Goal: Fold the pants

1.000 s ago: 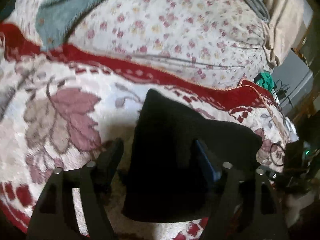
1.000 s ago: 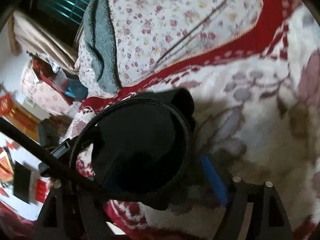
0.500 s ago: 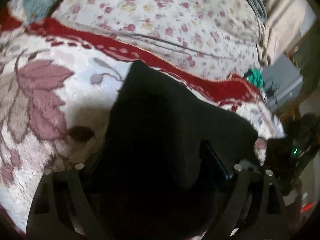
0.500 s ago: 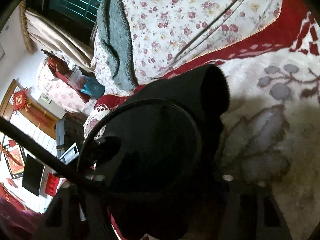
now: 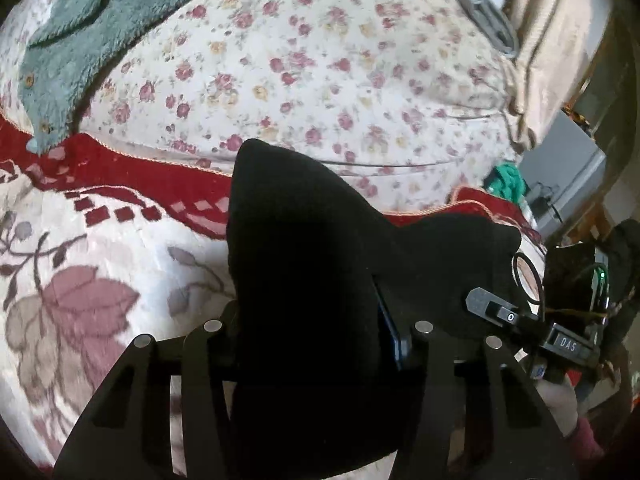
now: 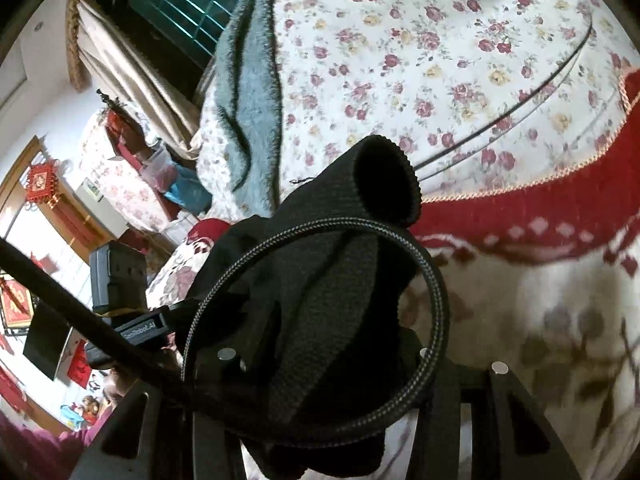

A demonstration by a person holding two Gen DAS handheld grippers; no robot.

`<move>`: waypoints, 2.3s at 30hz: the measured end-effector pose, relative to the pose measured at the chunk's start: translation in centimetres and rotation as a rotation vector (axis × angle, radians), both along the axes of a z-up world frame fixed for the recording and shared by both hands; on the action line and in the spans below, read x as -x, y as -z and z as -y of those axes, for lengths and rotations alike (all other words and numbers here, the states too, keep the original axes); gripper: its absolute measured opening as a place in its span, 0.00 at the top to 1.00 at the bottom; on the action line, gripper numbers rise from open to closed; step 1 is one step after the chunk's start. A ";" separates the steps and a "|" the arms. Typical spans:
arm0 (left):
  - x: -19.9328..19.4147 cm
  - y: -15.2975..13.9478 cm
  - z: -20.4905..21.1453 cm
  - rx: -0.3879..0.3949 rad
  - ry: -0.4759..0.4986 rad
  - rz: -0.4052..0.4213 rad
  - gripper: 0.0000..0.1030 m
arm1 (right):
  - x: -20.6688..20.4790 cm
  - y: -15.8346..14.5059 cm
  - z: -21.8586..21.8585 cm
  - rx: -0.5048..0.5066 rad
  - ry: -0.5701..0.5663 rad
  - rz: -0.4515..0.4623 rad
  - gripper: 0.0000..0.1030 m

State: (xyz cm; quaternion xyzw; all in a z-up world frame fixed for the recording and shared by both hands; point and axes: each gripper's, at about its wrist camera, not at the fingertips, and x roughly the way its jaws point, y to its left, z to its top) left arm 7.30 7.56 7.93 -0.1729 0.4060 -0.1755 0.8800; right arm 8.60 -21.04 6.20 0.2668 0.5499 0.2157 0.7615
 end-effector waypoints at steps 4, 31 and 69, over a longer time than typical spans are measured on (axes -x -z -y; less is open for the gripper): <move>-2.4 3.0 0.1 -0.073 -0.041 -0.107 0.49 | -1.8 4.2 0.1 0.050 0.021 -0.092 0.49; 7.0 -0.4 3.8 -0.381 -0.216 0.081 0.25 | 3.9 -5.2 -5.0 0.422 -0.005 0.091 0.31; 10.3 -1.9 5.6 -0.429 -0.203 0.103 0.24 | 5.4 -6.0 -5.2 0.372 -0.013 0.081 0.29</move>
